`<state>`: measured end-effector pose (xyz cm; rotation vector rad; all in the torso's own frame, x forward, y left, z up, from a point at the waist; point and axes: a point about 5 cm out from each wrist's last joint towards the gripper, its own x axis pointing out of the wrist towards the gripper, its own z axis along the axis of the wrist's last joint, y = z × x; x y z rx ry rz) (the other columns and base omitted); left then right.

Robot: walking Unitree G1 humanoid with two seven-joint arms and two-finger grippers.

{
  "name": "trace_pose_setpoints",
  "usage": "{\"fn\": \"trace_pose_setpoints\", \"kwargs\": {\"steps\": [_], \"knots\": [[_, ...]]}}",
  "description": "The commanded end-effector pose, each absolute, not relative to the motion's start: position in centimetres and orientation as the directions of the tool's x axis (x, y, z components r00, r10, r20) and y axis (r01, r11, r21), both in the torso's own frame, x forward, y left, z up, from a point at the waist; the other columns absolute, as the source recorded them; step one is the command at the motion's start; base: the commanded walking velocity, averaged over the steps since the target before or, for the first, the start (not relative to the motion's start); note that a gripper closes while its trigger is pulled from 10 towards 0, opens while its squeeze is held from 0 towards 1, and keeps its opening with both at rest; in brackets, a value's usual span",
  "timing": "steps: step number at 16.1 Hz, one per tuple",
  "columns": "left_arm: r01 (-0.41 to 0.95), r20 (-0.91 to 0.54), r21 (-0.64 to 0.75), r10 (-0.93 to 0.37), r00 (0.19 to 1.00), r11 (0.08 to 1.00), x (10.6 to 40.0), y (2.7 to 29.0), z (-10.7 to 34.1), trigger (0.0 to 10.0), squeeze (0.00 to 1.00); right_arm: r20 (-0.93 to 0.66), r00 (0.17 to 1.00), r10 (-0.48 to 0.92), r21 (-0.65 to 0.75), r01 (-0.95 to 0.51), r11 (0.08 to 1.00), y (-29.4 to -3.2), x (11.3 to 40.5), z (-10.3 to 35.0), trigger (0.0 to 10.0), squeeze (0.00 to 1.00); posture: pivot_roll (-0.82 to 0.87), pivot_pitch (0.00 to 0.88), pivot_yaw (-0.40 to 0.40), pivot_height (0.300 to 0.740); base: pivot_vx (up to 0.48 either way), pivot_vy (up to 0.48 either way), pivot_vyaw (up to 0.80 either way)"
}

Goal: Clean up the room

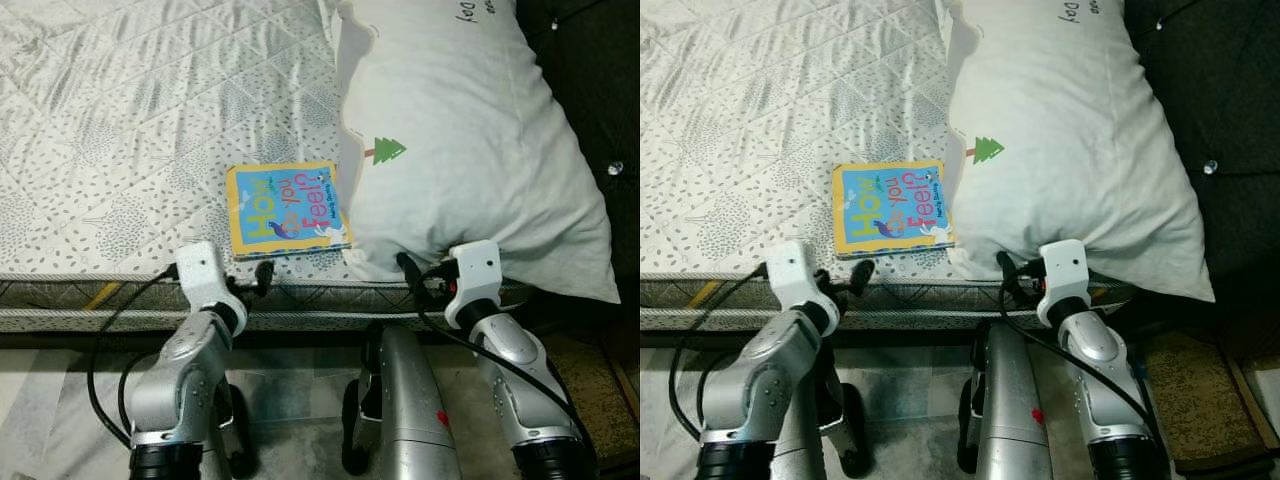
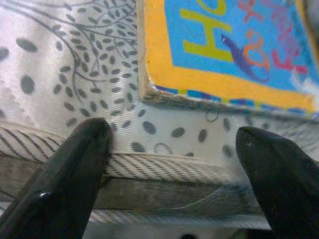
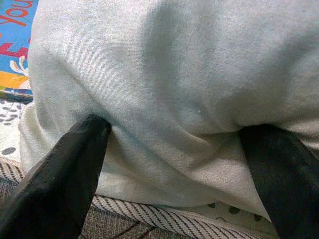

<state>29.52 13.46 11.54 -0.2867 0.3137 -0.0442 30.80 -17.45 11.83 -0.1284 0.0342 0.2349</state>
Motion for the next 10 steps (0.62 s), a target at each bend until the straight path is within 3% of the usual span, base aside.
{"fn": "trace_pose_setpoints", "kwargs": {"steps": [1,5,10], "knots": [[-0.056,-0.373,-0.225,-0.033,0.927,0.973,28.9,14.2,10.0,10.0,0.00,-0.064,0.973,0.221,-0.130,-0.228,0.965,-17.8,30.5,11.4,10.0,0.00,-0.03,0.311,-0.071,0.528,0.000,0.000,0.00],[-0.048,-0.436,0.002,0.044,0.899,0.999,29.0,15.1,9.7,10.0,0.00,-0.070,0.973,0.220,-0.135,-0.228,0.964,-17.8,30.5,11.3,10.0,0.00,-0.03,0.312,-0.072,0.528,0.000,0.000,0.00],[-0.081,-0.402,0.104,0.116,0.908,0.991,29.8,16.8,10.0,10.0,0.00,-0.073,0.973,0.219,-0.137,-0.228,0.964,-17.8,30.5,11.2,10.0,0.00,-0.03,0.314,-0.072,0.528,0.000,0.000,0.00]]}}
